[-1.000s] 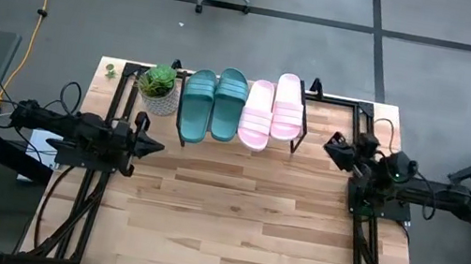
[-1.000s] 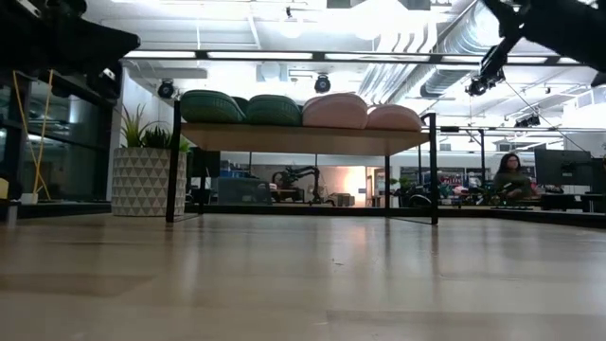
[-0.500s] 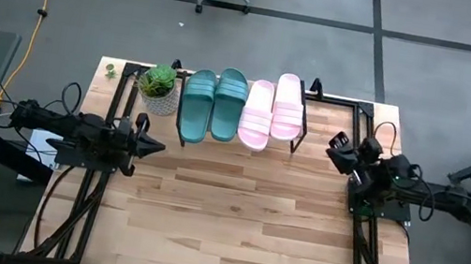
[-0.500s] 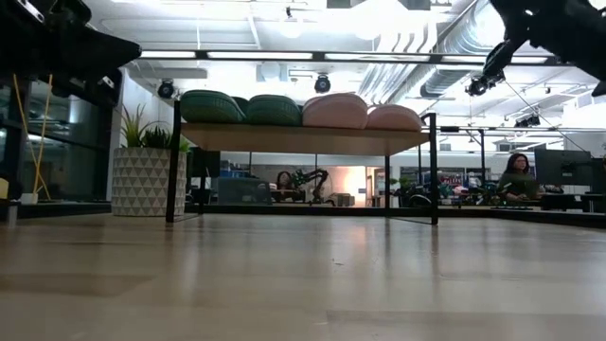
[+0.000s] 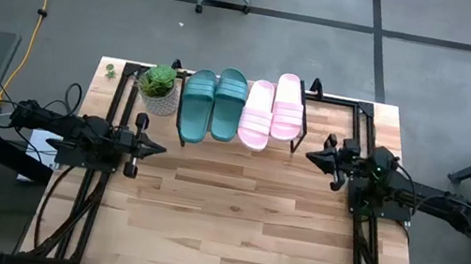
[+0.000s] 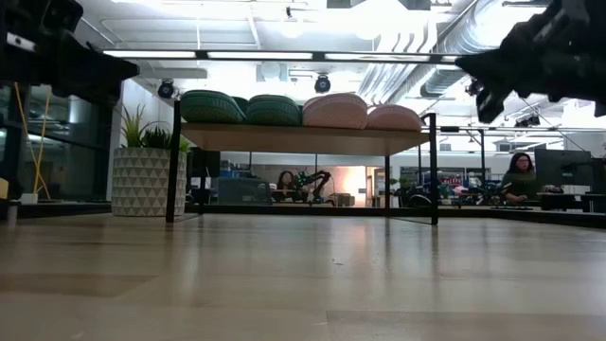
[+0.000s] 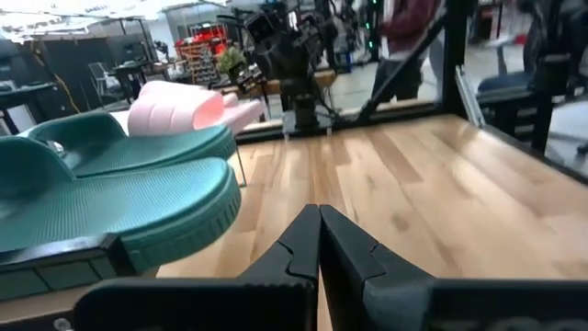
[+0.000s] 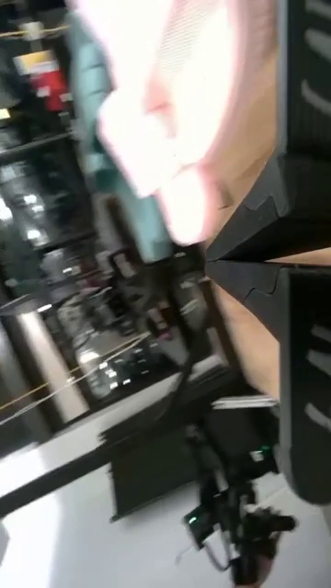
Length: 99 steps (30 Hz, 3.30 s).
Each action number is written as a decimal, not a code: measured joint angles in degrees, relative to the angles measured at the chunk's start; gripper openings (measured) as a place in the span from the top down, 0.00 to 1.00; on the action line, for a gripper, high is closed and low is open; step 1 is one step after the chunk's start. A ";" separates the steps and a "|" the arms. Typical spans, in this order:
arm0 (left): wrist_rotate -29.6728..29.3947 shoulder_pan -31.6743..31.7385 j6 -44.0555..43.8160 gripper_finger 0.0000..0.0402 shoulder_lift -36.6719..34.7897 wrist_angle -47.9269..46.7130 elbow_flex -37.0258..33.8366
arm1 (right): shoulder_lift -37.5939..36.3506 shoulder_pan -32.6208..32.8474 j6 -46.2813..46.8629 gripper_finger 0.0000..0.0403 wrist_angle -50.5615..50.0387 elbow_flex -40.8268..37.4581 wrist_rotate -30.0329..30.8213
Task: Pick and place slides into the shelf
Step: Return to Home Position
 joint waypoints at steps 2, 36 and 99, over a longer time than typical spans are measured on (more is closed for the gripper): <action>0.02 0.00 0.63 1.00 0.00 -0.95 0.00 | 0.00 -0.78 -0.35 1.00 -3.39 0.00 -1.15; 0.10 0.00 0.54 1.00 0.00 -0.86 0.00 | -0.72 -5.22 -3.86 1.00 -17.17 -0.07 -0.91; 0.10 0.00 0.56 1.00 0.00 -0.87 0.02 | -20.57 17.62 -4.00 1.00 -24.37 -0.09 1.64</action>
